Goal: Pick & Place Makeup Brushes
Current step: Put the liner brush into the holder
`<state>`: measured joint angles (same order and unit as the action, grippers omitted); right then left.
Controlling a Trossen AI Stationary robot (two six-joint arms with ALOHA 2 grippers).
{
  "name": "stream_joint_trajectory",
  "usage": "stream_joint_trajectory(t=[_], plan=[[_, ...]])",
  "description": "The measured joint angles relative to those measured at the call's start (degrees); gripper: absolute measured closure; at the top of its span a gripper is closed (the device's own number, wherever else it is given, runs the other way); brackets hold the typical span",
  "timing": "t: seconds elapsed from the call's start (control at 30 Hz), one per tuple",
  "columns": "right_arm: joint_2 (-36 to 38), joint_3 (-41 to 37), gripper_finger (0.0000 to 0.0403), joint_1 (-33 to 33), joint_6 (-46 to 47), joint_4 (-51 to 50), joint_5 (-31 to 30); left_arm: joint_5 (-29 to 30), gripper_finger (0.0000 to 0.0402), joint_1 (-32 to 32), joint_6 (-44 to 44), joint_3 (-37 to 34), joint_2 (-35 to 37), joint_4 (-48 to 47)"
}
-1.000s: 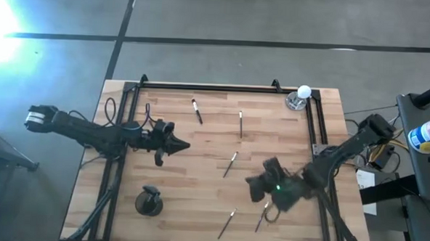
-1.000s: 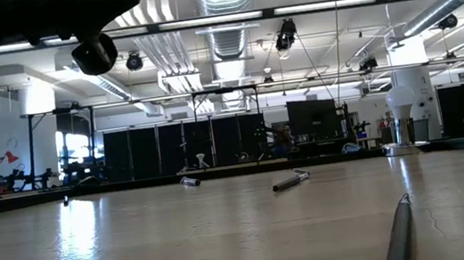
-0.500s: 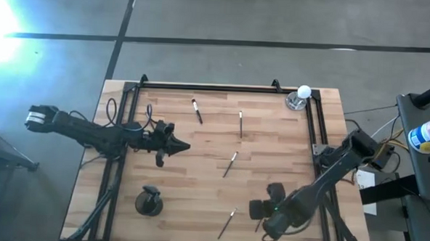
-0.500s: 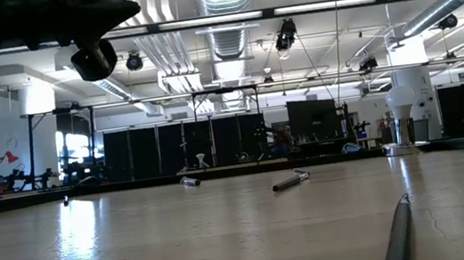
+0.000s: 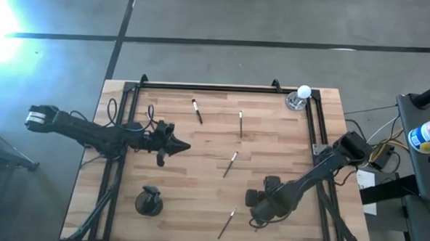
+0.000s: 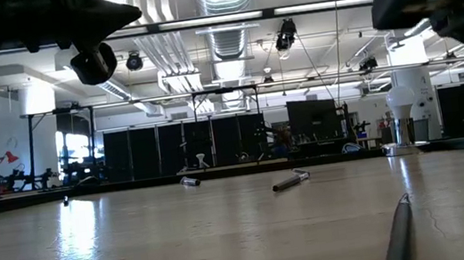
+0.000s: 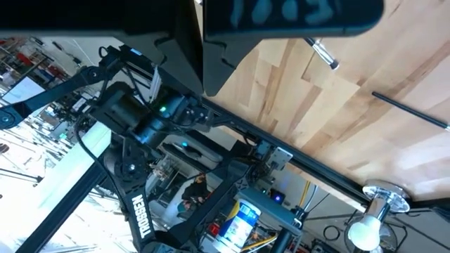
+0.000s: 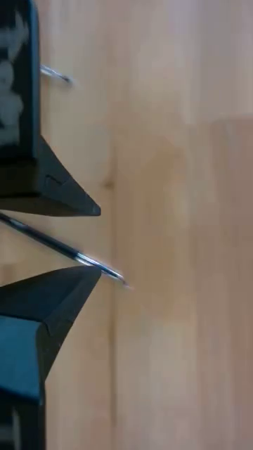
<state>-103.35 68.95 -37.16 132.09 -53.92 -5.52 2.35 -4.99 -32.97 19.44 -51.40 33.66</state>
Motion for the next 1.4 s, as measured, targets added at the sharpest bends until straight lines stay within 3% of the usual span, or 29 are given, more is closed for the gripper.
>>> stream_joint_trajectory(t=[0.5, 1.13, 1.23, 1.4], plan=[[0.0, -6.7, 0.0305, 0.7, 1.1, 10.1, 3.1, 0.1, 0.0402, 0.0, -0.3, 0.0, 0.0, -0.3], [0.5, -5.9, 0.0307, 1.2, -0.9, 9.9, 1.4, 0.1, 0.0402, 0.0, -0.3, 0.0, 0.0, -0.4], [1.8, -4.0, 0.0305, 1.1, -7.4, 7.6, 3.1, 0.1, 0.0401, 0.0, -0.3, 0.0, 0.0, -0.9], [4.4, -2.8, 0.0282, 1.5, -29.9, -2.7, 4.4, 0.1, 0.0402, 0.0, -0.3, 0.0, 0.0, -1.9]])
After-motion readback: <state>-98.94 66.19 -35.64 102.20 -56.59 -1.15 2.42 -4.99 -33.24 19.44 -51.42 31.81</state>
